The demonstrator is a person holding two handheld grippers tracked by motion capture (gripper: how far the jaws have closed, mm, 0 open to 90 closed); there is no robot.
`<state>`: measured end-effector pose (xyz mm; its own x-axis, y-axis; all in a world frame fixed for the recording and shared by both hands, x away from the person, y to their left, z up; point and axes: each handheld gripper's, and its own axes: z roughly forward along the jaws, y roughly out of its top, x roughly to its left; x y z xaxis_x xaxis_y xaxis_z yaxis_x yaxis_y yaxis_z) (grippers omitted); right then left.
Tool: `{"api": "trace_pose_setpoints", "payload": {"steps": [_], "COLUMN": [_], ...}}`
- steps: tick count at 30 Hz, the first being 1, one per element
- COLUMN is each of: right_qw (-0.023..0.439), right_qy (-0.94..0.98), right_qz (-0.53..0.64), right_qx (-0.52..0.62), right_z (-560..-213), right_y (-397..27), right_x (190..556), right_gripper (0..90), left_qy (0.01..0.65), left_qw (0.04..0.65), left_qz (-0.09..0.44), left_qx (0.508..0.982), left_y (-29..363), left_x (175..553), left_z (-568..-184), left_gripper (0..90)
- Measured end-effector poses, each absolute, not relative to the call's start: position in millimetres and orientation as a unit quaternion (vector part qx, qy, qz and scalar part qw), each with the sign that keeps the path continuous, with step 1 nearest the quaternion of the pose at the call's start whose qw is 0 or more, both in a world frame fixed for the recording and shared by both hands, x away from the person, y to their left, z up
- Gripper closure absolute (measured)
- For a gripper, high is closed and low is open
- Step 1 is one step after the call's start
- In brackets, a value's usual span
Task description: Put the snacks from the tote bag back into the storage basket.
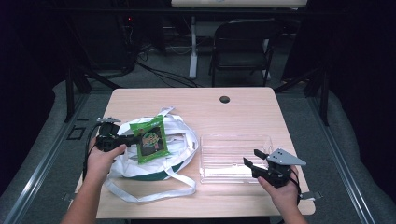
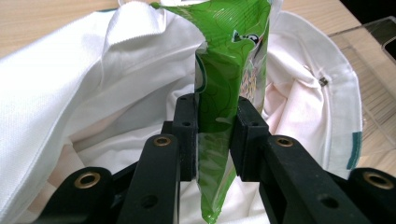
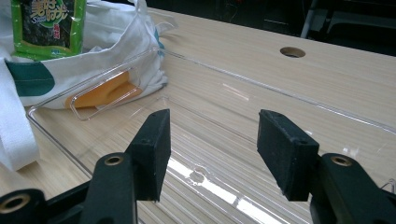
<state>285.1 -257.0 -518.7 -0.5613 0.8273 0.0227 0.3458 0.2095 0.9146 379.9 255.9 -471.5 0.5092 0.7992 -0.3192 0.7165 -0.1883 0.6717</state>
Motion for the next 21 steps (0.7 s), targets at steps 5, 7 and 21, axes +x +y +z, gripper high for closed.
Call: {"api": "trace_pose_setpoints", "payload": {"steps": [5,7,21], "right_qw": [0.247,0.247,0.247], "right_qy": [0.737,0.737,0.740], "right_qz": [0.489,0.488,0.484], "right_qx": [0.397,0.397,0.397], "right_z": [-519,-518,-519], "right_y": [-257,-257,-257], "right_x": [285,285,285], "right_gripper": [44.1,44.0,44.5], "left_qy": [0.491,0.489,0.478], "left_qw": [0.407,0.409,0.422], "left_qz": [0.056,0.057,0.067], "left_qx": [0.768,0.769,0.768], "left_y": [257,257,255], "left_x": [379,379,377], "left_z": [-466,-464,-450], "left_gripper": [74.3,74.3,74.3]}}
